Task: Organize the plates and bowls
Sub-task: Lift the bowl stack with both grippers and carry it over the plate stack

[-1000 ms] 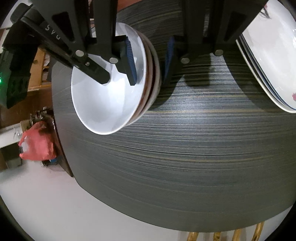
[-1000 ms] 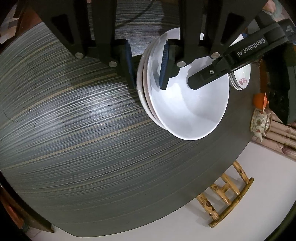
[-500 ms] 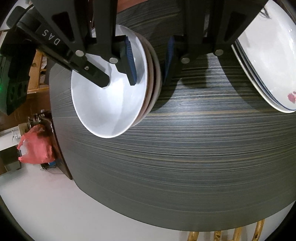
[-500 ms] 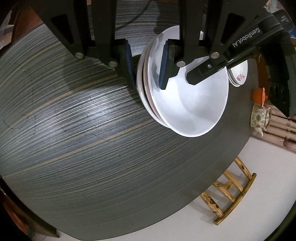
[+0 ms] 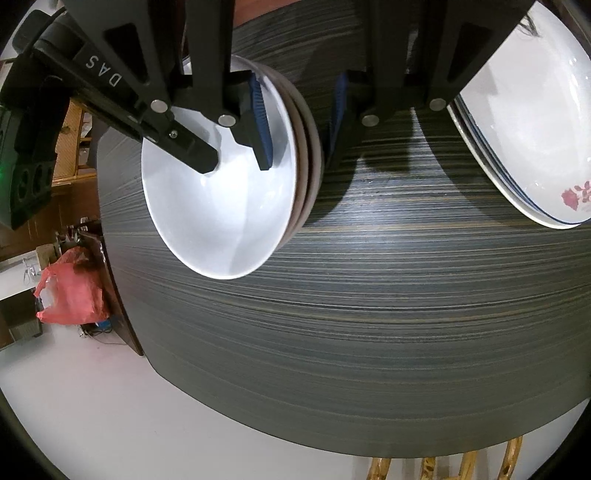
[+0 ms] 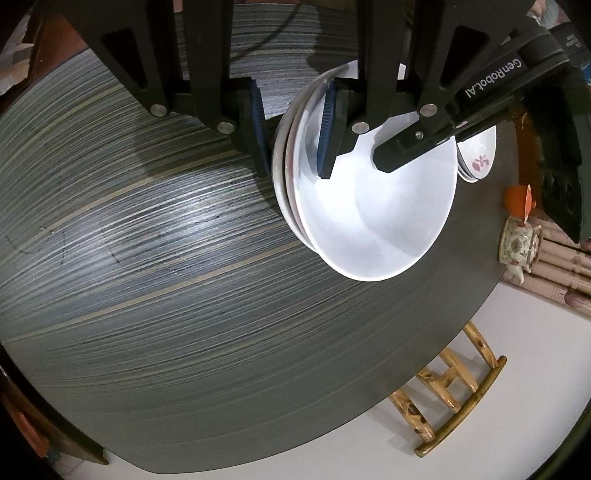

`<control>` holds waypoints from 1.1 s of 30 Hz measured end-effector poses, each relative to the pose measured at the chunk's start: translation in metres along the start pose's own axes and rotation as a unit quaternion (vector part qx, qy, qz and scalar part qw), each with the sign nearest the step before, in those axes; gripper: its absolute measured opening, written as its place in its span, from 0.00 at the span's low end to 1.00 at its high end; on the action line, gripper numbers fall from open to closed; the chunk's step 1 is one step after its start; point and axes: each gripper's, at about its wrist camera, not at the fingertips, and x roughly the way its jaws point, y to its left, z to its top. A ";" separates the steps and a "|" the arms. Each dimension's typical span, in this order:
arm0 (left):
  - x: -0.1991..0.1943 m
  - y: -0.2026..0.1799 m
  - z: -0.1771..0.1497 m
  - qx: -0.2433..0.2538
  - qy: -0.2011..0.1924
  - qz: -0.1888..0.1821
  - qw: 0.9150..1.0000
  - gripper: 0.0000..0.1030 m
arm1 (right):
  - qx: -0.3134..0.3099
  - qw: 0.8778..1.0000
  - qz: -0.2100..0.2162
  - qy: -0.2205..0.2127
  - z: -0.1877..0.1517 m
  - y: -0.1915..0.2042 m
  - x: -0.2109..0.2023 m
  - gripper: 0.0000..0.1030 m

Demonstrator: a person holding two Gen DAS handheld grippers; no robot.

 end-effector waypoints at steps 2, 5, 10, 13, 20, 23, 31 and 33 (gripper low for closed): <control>-0.001 -0.002 0.000 0.003 -0.004 0.000 1.000 0.28 | -0.003 1.000 0.000 -0.002 0.000 0.000 -0.002 0.24; -0.002 -0.002 -0.001 0.002 -0.008 -0.002 1.000 0.28 | -0.006 1.000 0.000 -0.005 0.000 0.002 -0.005 0.24; -0.008 0.000 -0.005 0.002 -0.014 -0.002 1.000 0.28 | -0.009 1.000 0.000 -0.008 -0.001 0.008 -0.009 0.24; -0.013 0.002 -0.007 0.002 -0.019 -0.001 1.000 0.28 | -0.013 1.000 0.001 -0.009 -0.001 0.012 -0.012 0.24; -0.030 0.012 -0.013 -0.004 -0.033 0.000 0.999 0.28 | -0.025 1.000 0.006 -0.013 -0.009 0.028 -0.018 0.24; -0.039 0.019 -0.016 -0.008 -0.039 0.001 0.999 0.28 | -0.032 0.999 0.009 -0.014 -0.010 0.037 -0.020 0.24; -0.060 0.038 -0.025 -0.018 -0.054 0.006 0.998 0.28 | -0.050 0.998 0.016 -0.015 -0.011 0.060 -0.023 0.24; -0.065 0.043 -0.026 -0.018 -0.058 0.007 0.998 0.28 | -0.055 0.998 0.019 -0.014 -0.012 0.065 -0.024 0.24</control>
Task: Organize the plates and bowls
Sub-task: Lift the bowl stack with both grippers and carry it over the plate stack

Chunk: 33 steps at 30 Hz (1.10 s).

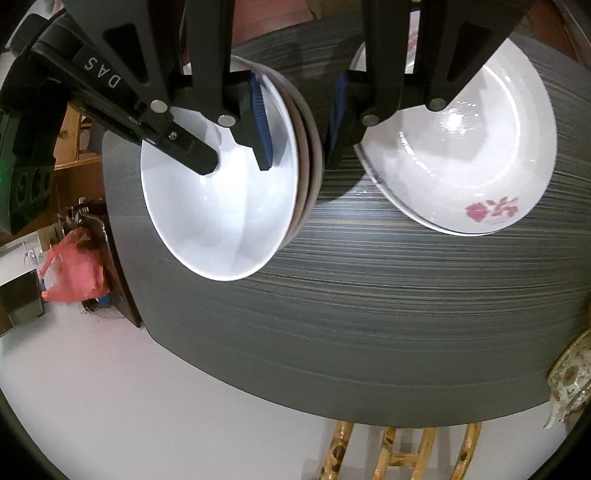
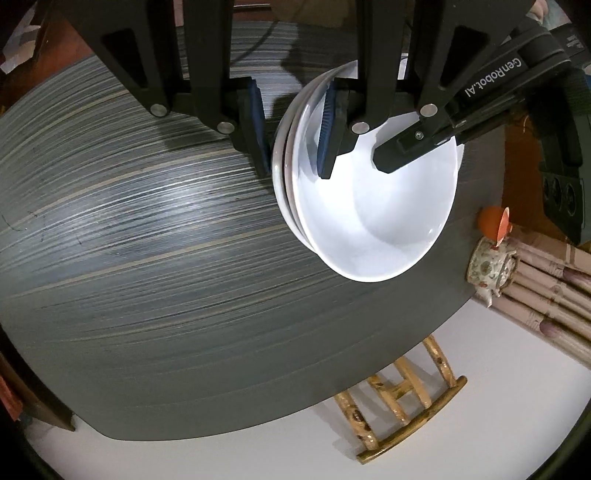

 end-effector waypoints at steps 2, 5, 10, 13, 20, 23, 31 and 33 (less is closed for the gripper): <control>-0.004 0.005 0.000 -0.002 -0.002 0.001 1.000 0.28 | -0.007 1.000 0.002 0.000 -0.001 0.005 -0.001 0.24; -0.011 0.011 -0.002 -0.006 -0.009 0.002 1.000 0.28 | -0.012 1.000 0.003 -0.001 -0.001 0.010 -0.001 0.24; -0.019 0.020 -0.007 -0.015 -0.015 0.006 1.000 0.28 | -0.024 1.000 0.007 0.000 -0.004 0.024 0.001 0.24; -0.025 0.026 -0.010 -0.020 -0.020 0.009 1.000 0.28 | -0.031 0.999 0.009 0.002 -0.005 0.034 0.003 0.24; -0.044 0.047 -0.023 -0.037 -0.031 0.014 0.999 0.28 | -0.049 0.999 0.016 0.005 -0.012 0.063 0.010 0.24; -0.053 0.060 -0.029 -0.044 -0.035 0.019 0.998 0.28 | -0.056 0.998 0.020 0.007 -0.016 0.075 0.013 0.24; -0.067 0.088 -0.040 -0.058 -0.042 0.026 0.997 0.28 | -0.074 0.997 0.027 0.015 -0.029 0.104 0.022 0.24; -0.070 0.094 -0.043 -0.061 -0.042 0.027 0.997 0.28 | -0.078 0.996 0.028 0.018 -0.033 0.111 0.025 0.24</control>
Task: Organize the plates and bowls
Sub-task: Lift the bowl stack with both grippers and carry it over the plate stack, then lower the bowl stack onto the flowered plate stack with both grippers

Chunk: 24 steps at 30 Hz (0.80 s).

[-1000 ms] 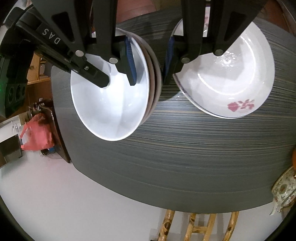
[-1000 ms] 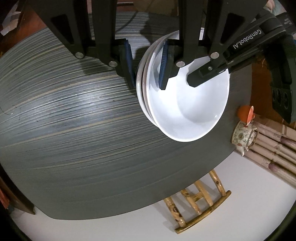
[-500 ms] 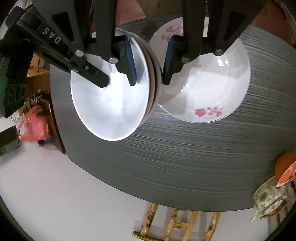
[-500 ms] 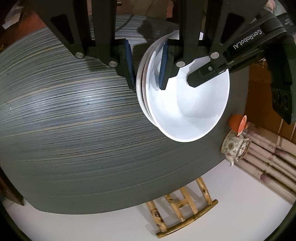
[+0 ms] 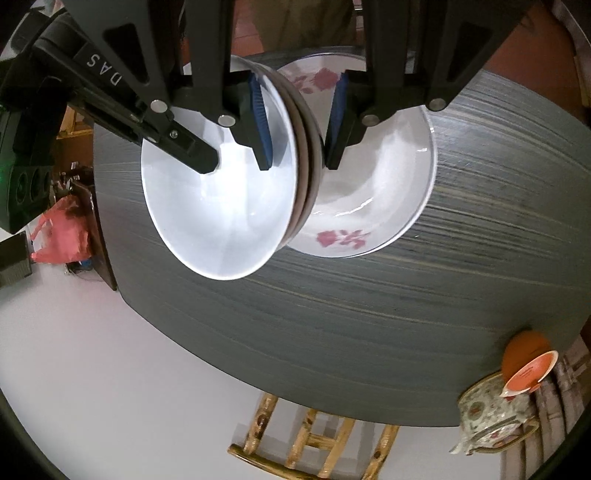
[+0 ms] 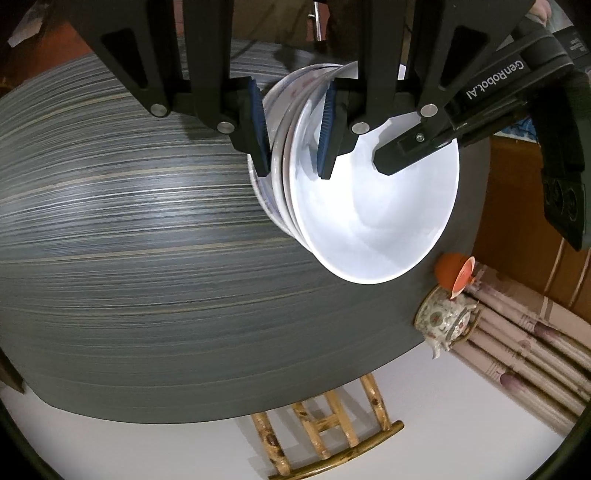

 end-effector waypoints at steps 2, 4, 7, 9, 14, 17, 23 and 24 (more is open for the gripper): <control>-0.002 0.007 -0.003 -0.003 -0.002 0.002 1.000 0.28 | -0.004 1.000 0.000 0.002 -0.002 0.006 0.003 0.24; -0.002 0.011 -0.003 -0.003 -0.003 0.004 1.000 0.28 | -0.004 1.000 0.004 0.004 -0.005 0.008 0.005 0.24; -0.004 0.023 -0.006 -0.009 -0.002 0.006 1.000 0.28 | -0.008 1.000 0.005 0.008 -0.007 0.016 0.010 0.24; -0.004 0.027 -0.007 -0.012 -0.002 0.008 1.000 0.28 | -0.011 1.000 0.006 0.010 -0.009 0.020 0.014 0.24; -0.001 0.034 -0.009 -0.017 -0.002 0.011 1.000 0.28 | -0.014 1.000 0.008 0.017 -0.013 0.025 0.021 0.24; 0.000 0.042 -0.011 -0.021 0.000 0.010 1.000 0.28 | -0.017 1.000 0.008 0.021 -0.014 0.029 0.026 0.24; 0.007 0.049 -0.012 -0.023 0.004 0.014 1.000 0.28 | -0.019 0.999 0.010 0.029 -0.014 0.033 0.038 0.24; 0.010 0.048 -0.012 -0.025 0.005 0.014 1.000 0.28 | -0.020 0.999 0.009 0.030 -0.014 0.033 0.039 0.24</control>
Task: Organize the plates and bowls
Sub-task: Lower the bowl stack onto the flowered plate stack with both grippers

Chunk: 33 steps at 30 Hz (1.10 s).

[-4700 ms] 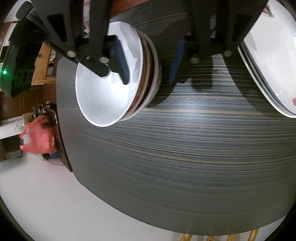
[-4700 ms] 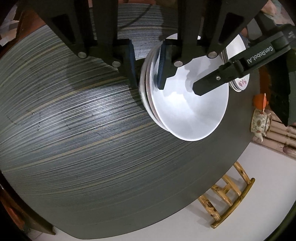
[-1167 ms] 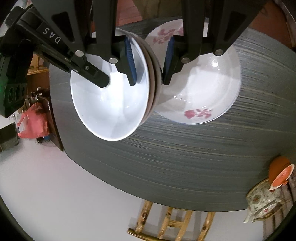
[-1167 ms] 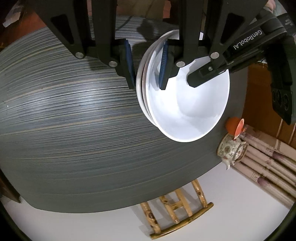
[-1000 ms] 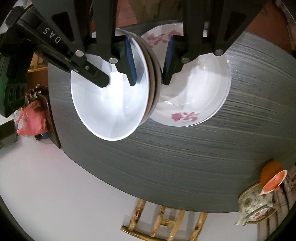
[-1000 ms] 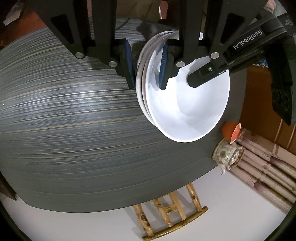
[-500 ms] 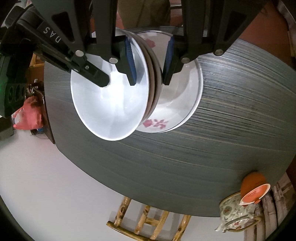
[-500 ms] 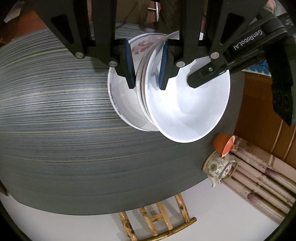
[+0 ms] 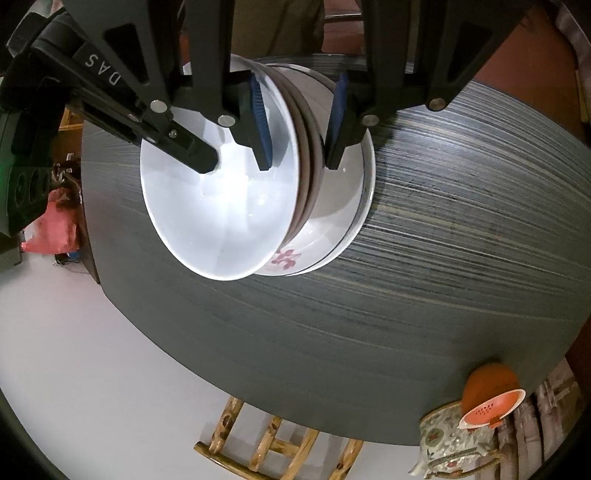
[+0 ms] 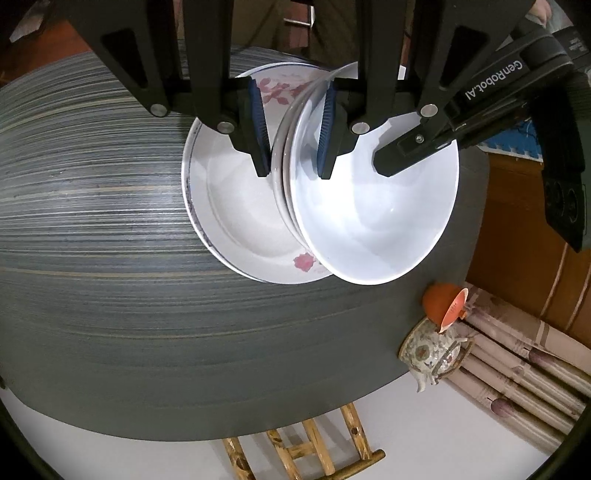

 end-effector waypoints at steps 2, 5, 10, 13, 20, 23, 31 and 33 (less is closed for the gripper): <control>0.005 -0.005 -0.001 0.001 0.001 0.003 1.000 0.28 | 0.001 1.000 0.000 0.003 0.001 0.001 0.003 0.24; 0.012 -0.006 0.000 -0.001 0.003 0.005 1.000 0.28 | 0.002 1.000 0.001 0.006 0.001 0.001 0.007 0.24; 0.018 -0.009 0.001 -0.004 0.005 0.005 1.000 0.28 | 0.003 1.000 0.000 0.011 0.002 0.002 0.012 0.24; 0.019 -0.008 0.001 -0.002 0.004 0.005 1.000 0.28 | 0.001 1.000 0.000 0.012 0.003 0.002 0.013 0.24; 0.021 -0.009 0.000 0.000 0.003 0.002 1.000 0.29 | 0.005 1.000 0.000 0.010 0.004 0.004 0.014 0.24; 0.024 -0.009 0.000 0.003 0.002 0.002 1.000 0.29 | 0.003 1.000 -0.004 0.007 0.003 0.003 0.014 0.24; 0.030 -0.008 0.004 0.009 -0.003 0.000 1.000 0.29 | 0.010 1.000 -0.007 0.000 0.007 0.000 0.015 0.24; 0.031 -0.010 0.004 0.011 -0.005 0.001 1.000 0.29 | 0.011 1.000 -0.006 -0.002 0.009 -0.001 0.016 0.24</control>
